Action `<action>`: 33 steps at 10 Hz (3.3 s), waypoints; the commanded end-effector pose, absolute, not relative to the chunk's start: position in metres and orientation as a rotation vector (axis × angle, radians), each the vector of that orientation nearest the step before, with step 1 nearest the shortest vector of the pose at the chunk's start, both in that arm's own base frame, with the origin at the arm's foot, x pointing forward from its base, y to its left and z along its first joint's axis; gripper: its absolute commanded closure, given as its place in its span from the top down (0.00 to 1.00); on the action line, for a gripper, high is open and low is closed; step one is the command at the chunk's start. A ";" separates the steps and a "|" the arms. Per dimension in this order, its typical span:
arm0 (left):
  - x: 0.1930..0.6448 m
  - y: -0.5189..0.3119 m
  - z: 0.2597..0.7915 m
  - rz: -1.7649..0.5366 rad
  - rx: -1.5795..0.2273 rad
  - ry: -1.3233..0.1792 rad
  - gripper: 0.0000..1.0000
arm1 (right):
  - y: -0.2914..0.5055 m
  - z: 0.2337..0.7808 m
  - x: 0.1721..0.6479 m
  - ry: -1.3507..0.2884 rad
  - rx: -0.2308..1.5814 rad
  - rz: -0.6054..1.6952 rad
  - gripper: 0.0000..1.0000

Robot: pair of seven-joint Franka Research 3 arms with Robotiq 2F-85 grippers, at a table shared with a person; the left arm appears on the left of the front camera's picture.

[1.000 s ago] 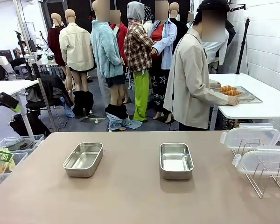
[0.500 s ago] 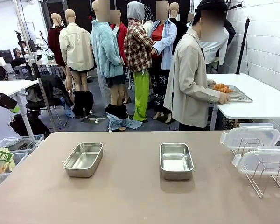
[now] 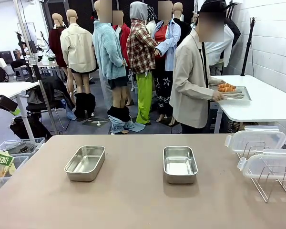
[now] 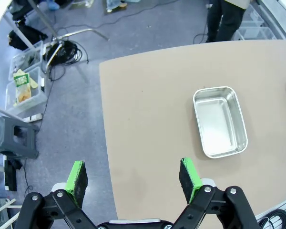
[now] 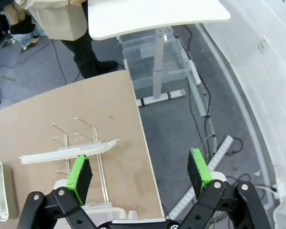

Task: Place the bread in airtight containers.
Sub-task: Lift both Airtight Container.

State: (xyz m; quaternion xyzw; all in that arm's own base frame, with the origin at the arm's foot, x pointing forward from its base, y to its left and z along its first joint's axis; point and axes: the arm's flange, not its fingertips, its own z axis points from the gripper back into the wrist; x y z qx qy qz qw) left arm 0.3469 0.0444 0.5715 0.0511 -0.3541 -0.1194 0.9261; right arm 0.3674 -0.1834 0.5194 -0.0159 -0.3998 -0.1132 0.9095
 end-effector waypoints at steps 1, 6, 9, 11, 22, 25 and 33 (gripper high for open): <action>0.346 0.045 0.572 -0.244 0.106 -0.728 1.00 | -0.182 0.519 0.367 -0.819 -0.035 -0.243 1.00; 0.346 0.045 0.572 -0.244 0.106 -0.728 1.00 | -0.182 0.519 0.367 -0.819 -0.035 -0.243 1.00; 0.346 0.045 0.572 -0.244 0.106 -0.728 1.00 | -0.182 0.519 0.367 -0.819 -0.035 -0.243 1.00; 0.346 0.045 0.572 -0.244 0.106 -0.728 1.00 | -0.182 0.519 0.367 -0.819 -0.035 -0.243 1.00; 0.346 0.045 0.572 -0.244 0.106 -0.728 1.00 | -0.182 0.519 0.367 -0.819 -0.035 -0.243 1.00; 0.346 0.045 0.572 -0.244 0.106 -0.728 1.00 | -0.182 0.519 0.367 -0.819 -0.035 -0.243 1.00; 0.346 0.045 0.572 -0.244 0.106 -0.728 1.00 | -0.182 0.519 0.367 -0.819 -0.035 -0.243 1.00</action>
